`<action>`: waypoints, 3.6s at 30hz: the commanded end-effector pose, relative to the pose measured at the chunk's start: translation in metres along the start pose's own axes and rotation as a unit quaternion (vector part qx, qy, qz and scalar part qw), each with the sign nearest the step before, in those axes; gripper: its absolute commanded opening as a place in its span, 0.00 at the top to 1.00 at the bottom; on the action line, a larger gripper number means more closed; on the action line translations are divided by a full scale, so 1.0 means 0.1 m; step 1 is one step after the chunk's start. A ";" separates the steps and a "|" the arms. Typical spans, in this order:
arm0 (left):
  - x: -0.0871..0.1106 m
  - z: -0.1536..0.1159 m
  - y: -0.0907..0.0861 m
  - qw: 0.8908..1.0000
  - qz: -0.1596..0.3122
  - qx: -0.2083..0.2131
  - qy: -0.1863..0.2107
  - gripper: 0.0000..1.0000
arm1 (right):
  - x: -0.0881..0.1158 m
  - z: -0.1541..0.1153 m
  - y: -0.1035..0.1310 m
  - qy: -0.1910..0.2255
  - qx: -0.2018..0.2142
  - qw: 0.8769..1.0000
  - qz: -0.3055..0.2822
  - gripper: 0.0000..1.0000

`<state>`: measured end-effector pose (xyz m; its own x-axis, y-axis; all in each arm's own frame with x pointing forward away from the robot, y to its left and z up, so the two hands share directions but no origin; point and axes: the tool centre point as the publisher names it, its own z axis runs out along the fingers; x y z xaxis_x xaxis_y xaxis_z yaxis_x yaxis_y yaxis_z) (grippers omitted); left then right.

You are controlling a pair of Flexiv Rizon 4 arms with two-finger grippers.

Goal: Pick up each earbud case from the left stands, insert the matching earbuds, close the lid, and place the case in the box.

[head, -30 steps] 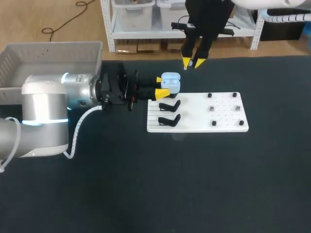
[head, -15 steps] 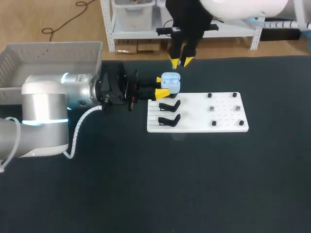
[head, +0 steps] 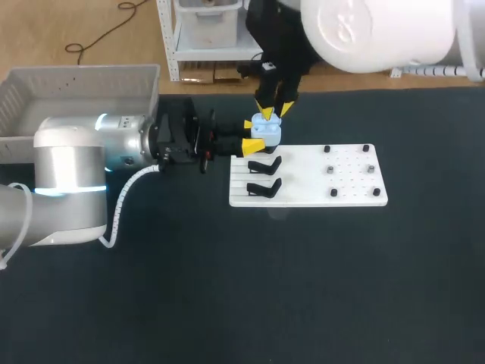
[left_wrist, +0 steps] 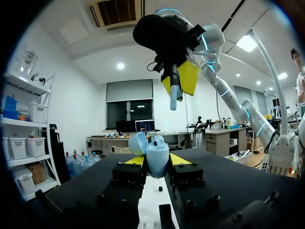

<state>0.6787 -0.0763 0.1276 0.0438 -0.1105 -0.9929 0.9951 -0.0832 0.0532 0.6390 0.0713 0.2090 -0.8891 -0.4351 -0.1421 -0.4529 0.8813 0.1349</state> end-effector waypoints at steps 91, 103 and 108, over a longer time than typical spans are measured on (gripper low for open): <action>0.01 0.00 0.01 1.000 0.000 0.001 0.000 1.00 | -0.24 0.50 -0.06 0.045 0.022 0.999 0.017 0.87; 0.01 0.00 0.01 1.000 0.000 0.001 0.000 1.00 | -0.16 0.33 0.00 0.030 0.016 0.999 0.009 0.00; 0.01 0.00 0.01 1.000 0.000 0.001 0.000 1.00 | -0.22 0.17 -0.11 0.003 0.019 0.998 0.061 0.00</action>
<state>0.6787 -0.0764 0.1275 0.0437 -0.1104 -0.9929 0.9951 -0.0832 0.0531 0.6683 0.0870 0.1890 -0.9213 -0.3799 -0.0826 -0.3875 0.9150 0.1129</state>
